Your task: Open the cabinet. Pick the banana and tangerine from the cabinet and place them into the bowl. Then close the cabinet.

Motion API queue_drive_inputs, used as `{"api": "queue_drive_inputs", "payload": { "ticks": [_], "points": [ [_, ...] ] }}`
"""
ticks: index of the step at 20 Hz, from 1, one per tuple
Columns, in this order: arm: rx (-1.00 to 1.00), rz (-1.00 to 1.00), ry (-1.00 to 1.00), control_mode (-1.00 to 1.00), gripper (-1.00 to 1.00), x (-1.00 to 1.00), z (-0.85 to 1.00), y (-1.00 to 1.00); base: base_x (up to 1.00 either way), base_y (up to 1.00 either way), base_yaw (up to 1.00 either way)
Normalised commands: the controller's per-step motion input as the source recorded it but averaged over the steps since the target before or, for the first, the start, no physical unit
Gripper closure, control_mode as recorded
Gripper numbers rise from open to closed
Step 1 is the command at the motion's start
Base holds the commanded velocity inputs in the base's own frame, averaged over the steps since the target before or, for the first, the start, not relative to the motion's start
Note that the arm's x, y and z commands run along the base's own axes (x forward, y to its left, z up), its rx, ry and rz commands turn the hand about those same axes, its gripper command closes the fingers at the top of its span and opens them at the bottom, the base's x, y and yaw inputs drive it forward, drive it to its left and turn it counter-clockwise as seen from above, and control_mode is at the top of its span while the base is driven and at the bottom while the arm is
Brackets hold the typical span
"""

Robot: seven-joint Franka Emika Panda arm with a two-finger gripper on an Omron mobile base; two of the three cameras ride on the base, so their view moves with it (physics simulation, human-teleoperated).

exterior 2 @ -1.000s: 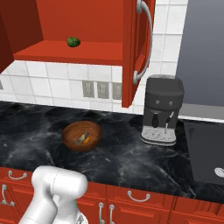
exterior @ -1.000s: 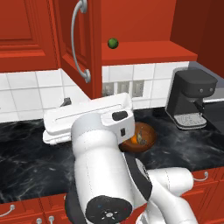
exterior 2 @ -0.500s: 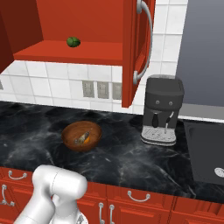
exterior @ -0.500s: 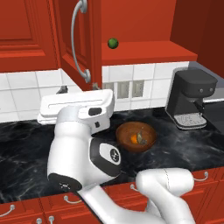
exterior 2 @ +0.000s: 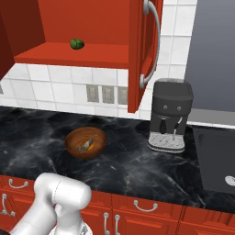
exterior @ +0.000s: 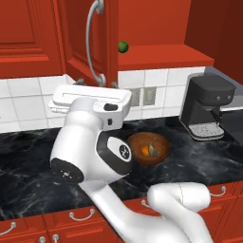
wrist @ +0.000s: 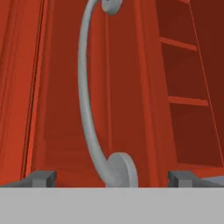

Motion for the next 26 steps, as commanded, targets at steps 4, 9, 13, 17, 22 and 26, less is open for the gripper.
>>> {"api": "queue_drive_inputs", "payload": {
  "ticks": [4, 9, 13, 17, 22, 26],
  "points": [
    [0.12, -0.09, 0.02, -1.00, -1.00, 0.48, 0.01, -0.62, 0.00, 0.00, 0.00],
    [0.03, -0.06, 0.00, -1.00, -1.00, 0.71, -0.19, -0.99, 0.00, 0.00, 0.00],
    [0.00, -0.02, 0.00, -1.00, -1.00, 0.96, -0.43, -1.00, 0.00, 0.00, 0.00],
    [0.03, 0.00, 0.05, -1.00, -1.00, 1.00, -0.22, -0.84, 0.00, 0.00, 0.00],
    [0.10, 0.00, 0.15, -1.00, -1.00, 1.00, 0.00, -0.61, 0.00, 0.00, 0.00],
    [0.07, 0.00, 0.15, -1.00, -1.00, 1.00, 0.00, -0.53, 0.00, 0.00, 0.00]
  ]
}}
